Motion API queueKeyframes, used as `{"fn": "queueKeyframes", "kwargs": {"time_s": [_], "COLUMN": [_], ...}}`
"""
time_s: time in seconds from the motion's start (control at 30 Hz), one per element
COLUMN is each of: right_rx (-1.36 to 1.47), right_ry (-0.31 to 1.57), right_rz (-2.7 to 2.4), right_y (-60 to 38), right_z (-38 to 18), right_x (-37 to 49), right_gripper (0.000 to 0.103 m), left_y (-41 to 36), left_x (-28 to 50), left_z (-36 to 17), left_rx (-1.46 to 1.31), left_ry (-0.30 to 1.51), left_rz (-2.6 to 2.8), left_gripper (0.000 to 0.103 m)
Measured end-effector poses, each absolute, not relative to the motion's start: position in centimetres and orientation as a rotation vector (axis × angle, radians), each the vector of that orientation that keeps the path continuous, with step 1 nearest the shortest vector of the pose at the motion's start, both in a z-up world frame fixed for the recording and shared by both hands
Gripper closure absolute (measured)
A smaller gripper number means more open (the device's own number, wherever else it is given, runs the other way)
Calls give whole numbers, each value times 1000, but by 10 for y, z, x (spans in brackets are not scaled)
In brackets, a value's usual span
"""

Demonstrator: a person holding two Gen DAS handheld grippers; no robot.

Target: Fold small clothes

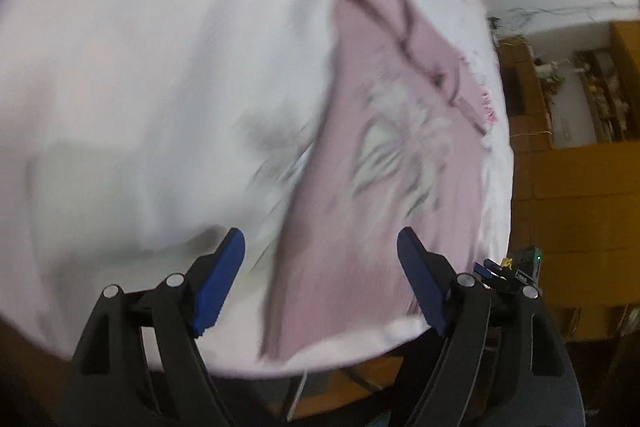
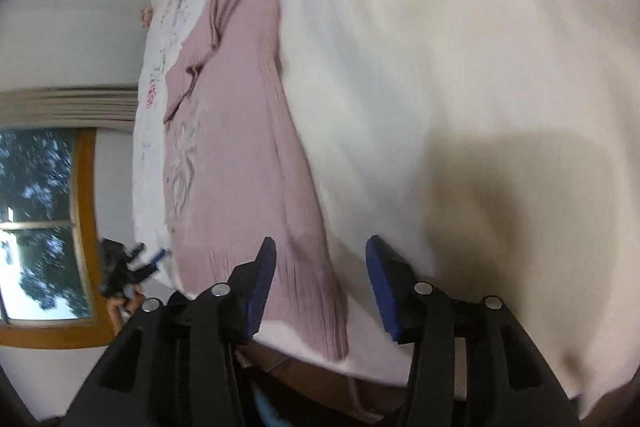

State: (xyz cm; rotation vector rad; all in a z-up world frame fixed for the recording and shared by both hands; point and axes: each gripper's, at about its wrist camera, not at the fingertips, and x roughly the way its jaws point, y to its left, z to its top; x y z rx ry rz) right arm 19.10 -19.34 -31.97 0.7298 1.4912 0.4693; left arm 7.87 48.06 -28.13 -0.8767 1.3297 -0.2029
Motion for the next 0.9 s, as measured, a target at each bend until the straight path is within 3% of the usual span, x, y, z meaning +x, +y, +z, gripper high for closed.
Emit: {"fn": "queueKeyframes", "kwargs": {"time_s": [0.43,0.6,0.77,0.83,0.87,0.9], "right_rx": [718,702,698,702,705,707], "right_ry": [1530,1530,1523,1523,1525,1528], "right_rz": [444,464,460,450,447,447], "right_y": [-158,-146,-138,-140,-141,-141], "right_z": [-329,-323,-324,-326,-327,-328], "right_x": [146,136,135,135,134,133], "right_gripper": [53,53,53,56,58,69], "left_y": [427,410,409,411,412,413], "left_x": [64,58,56,54,53,52], "left_z": [-326,-329,-335,-337,-338,-338], "left_rx": [-932,-934,-963,-971,-973,-977], "left_ry": [1454,1462,1444,1441,1439,1437], "left_rz": [-266,-313,-284,-273,-267,-264], "left_gripper": [25,34,67,73,82,88]}}
